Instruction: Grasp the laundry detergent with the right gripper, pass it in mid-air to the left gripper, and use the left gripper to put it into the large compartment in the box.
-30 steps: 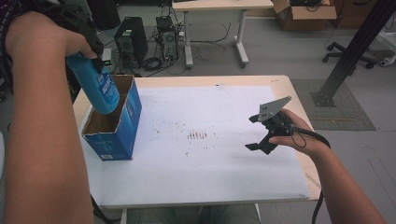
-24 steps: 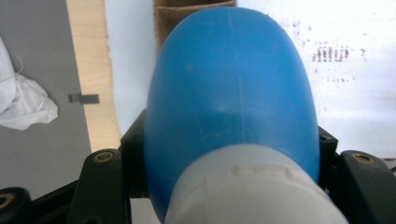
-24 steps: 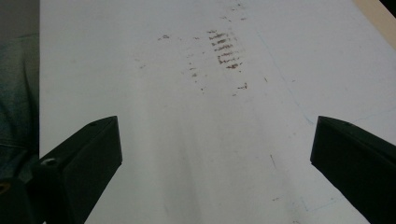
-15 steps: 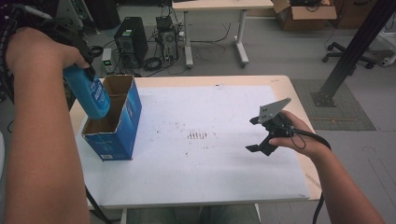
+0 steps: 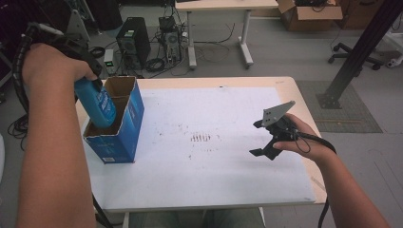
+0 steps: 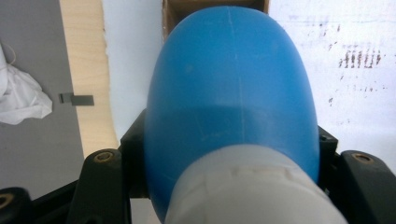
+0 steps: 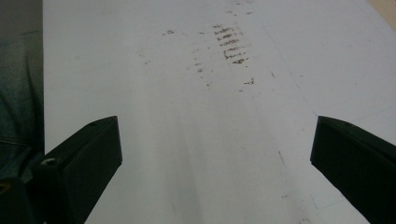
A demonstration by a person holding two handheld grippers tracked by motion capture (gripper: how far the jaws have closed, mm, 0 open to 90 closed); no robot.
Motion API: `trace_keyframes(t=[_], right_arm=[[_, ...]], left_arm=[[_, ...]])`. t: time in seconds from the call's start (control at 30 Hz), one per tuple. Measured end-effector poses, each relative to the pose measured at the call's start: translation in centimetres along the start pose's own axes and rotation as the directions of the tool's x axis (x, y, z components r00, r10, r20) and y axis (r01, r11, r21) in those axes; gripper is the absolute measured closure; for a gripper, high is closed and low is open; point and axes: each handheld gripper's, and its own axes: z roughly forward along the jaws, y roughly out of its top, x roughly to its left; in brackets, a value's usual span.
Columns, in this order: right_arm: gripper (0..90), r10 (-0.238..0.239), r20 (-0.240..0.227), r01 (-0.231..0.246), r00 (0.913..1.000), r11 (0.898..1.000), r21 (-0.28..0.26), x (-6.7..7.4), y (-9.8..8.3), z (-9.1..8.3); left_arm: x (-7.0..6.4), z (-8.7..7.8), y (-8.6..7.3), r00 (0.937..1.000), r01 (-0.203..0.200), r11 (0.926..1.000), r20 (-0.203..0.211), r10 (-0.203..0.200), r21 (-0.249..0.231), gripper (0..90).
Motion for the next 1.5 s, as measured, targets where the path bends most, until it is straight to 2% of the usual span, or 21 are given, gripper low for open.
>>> trace_keyframes(t=[0.33,0.43,0.73,1.07,1.5], right_arm=[[2.3,-0.001,-0.002,0.001,1.0,1.0,0.0,0.0,-0.1,0.0],[2.3,0.004,-0.004,-0.004,1.0,1.0,0.006,0.1,-0.1,0.2],[2.4,-0.001,-0.01,0.001,0.9999,1.0,0.006,0.2,0.0,0.6],[2.5,0.001,-0.018,-0.001,0.9998,1.0,0.011,0.3,0.1,0.9],[2.4,0.004,-0.021,-0.004,0.9998,1.0,0.016,0.2,-0.1,0.9]], left_arm=[[0.0,2.5,0.4,1.0,-0.004,1.0,-0.009,0.004,0.002,38.7],[-0.2,3.9,0.5,0.9999,-0.012,0.9998,-0.003,0.012,0.012,38.7],[-0.3,6.2,0.8,0.9999,-0.016,0.9993,-0.006,0.016,0.034,38.7],[0.3,9.3,1.0,0.9999,-0.005,0.9985,-0.014,0.006,0.055,38.7],[0.0,11.6,1.5,0.9997,-0.016,0.9972,-0.017,0.018,0.073,38.6]])
